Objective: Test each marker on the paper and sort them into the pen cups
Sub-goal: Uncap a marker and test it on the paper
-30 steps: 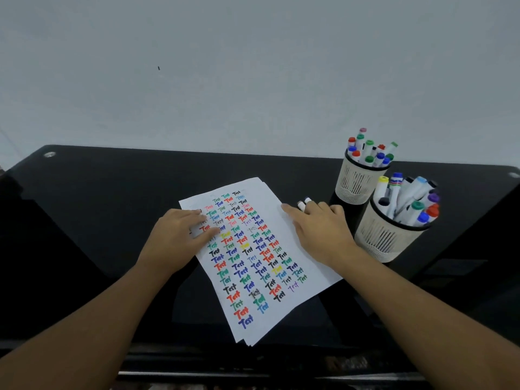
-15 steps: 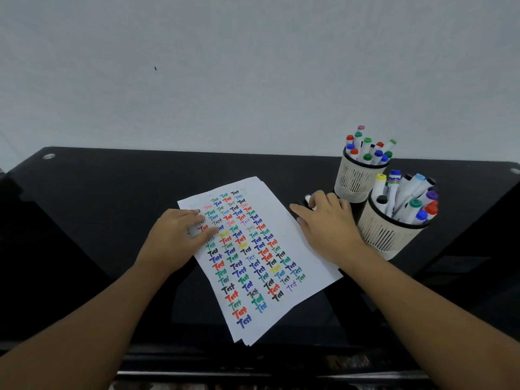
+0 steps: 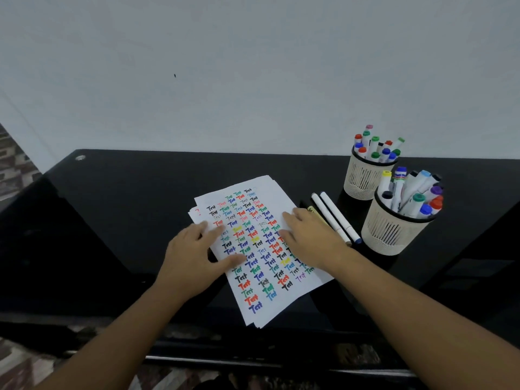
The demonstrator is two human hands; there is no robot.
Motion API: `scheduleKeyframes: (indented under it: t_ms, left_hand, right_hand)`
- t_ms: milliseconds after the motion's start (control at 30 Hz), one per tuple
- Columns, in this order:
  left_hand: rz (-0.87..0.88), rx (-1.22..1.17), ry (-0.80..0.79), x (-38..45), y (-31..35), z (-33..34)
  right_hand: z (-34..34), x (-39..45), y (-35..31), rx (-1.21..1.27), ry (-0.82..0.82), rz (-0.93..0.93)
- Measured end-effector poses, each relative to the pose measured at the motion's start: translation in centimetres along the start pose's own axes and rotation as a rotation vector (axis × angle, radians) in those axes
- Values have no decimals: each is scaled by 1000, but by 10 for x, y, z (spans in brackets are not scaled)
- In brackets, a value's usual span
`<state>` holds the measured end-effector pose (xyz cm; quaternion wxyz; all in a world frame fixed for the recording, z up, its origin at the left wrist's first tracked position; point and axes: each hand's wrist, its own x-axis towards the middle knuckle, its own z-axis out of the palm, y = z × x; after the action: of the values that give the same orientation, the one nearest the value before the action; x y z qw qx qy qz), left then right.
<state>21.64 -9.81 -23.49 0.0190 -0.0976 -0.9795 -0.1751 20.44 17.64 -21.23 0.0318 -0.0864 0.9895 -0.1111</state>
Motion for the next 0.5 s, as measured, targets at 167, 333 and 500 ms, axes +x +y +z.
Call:
scheduleKeyframes:
  t_ms: [167,333,500]
  left_hand:
    - [-9,70,-114,1,-3,2]
    - [-4,59,-92,6,-7,5]
    - [-16,55,-87,5,-5,4]
  right_hand:
    - [7,-9,-6,58,28,23]
    - [8,-9,-4,60,70,18]
    - [-9,-10,10,-116,295,69]
